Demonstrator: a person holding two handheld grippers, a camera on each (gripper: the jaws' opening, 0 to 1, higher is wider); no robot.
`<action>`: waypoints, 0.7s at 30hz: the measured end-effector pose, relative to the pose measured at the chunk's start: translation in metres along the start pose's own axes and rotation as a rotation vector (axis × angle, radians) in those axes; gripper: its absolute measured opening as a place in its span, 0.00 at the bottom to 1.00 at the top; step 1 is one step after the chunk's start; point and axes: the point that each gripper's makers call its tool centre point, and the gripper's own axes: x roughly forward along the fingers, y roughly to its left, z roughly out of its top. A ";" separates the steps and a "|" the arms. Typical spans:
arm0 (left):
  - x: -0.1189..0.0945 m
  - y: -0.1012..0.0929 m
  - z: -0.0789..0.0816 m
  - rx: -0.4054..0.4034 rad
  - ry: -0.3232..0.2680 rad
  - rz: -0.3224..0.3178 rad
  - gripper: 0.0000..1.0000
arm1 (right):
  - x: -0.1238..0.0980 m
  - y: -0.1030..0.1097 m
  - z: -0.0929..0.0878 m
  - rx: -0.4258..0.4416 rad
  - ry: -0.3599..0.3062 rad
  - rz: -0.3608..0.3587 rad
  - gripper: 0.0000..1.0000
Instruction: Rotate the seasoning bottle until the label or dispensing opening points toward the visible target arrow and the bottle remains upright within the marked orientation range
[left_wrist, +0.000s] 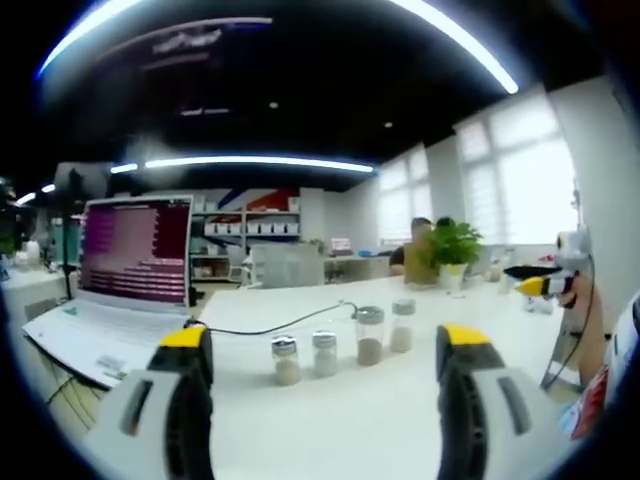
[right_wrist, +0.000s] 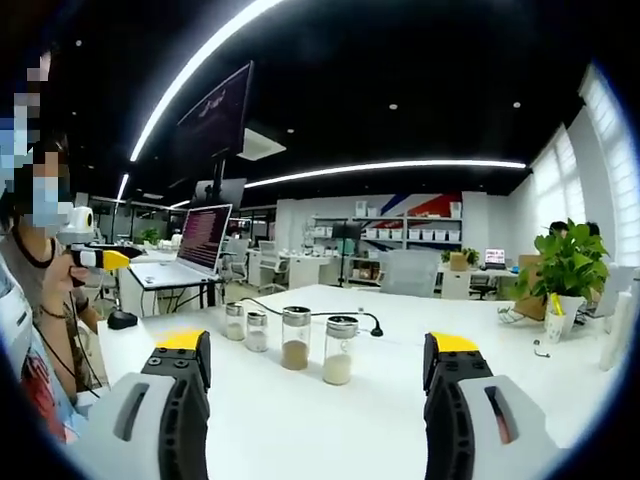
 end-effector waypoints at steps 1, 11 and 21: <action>0.000 -0.001 0.000 0.003 0.001 0.001 0.98 | 0.002 0.001 0.000 0.002 -0.001 0.004 0.90; 0.010 -0.019 0.006 -0.077 -0.040 -0.080 1.00 | 0.019 -0.002 -0.006 0.021 -0.007 -0.058 0.91; 0.013 -0.017 0.003 -0.005 -0.020 -0.083 0.97 | 0.030 -0.011 -0.006 0.001 0.015 -0.104 0.89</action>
